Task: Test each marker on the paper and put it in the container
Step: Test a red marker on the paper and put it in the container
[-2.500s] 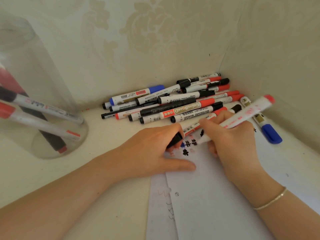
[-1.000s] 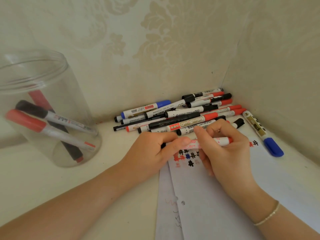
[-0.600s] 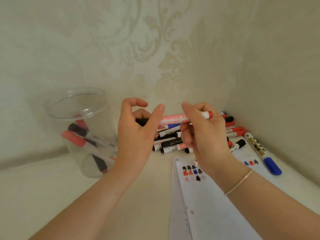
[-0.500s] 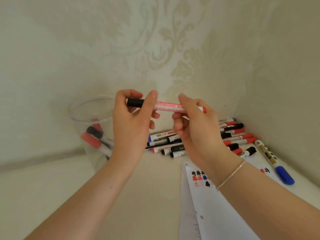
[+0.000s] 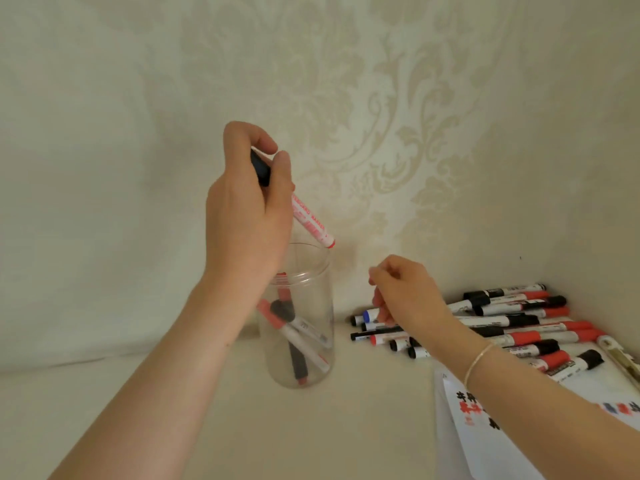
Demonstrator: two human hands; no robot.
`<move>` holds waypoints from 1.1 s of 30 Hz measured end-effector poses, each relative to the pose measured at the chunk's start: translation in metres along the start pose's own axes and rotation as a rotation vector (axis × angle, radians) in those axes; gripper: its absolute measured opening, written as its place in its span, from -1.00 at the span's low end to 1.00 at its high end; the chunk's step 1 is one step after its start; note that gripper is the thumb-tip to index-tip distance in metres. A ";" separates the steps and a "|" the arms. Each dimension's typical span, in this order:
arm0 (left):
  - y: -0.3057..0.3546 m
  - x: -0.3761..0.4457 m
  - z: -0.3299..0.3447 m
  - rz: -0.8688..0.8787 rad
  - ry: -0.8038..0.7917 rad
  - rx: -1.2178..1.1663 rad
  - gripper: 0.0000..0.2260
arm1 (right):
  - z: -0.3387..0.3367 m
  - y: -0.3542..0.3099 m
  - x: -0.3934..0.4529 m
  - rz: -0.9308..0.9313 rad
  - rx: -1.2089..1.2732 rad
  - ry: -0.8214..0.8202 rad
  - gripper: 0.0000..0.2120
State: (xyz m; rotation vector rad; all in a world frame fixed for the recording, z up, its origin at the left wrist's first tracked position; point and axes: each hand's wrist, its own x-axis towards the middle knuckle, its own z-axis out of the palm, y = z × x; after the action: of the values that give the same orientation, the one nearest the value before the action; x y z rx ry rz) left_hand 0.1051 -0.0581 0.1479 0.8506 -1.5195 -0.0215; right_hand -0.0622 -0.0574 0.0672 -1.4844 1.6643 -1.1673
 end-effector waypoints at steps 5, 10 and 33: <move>-0.023 0.011 -0.002 -0.083 -0.312 0.442 -0.89 | 0.010 0.058 0.004 -0.266 -1.205 -0.204 -0.68; -0.034 0.011 0.015 -0.328 -0.869 0.583 -0.83 | 0.019 0.066 0.007 -0.411 -1.346 -0.228 -0.64; 0.025 -0.065 0.069 0.077 -0.686 0.209 -0.61 | -0.040 0.019 0.002 -0.311 0.430 0.444 -0.91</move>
State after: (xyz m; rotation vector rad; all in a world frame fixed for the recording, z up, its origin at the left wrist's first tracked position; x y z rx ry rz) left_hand 0.0262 -0.0387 0.0931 1.0067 -2.2255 -0.1086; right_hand -0.1066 -0.0516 0.0675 -1.2920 1.3402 -2.0005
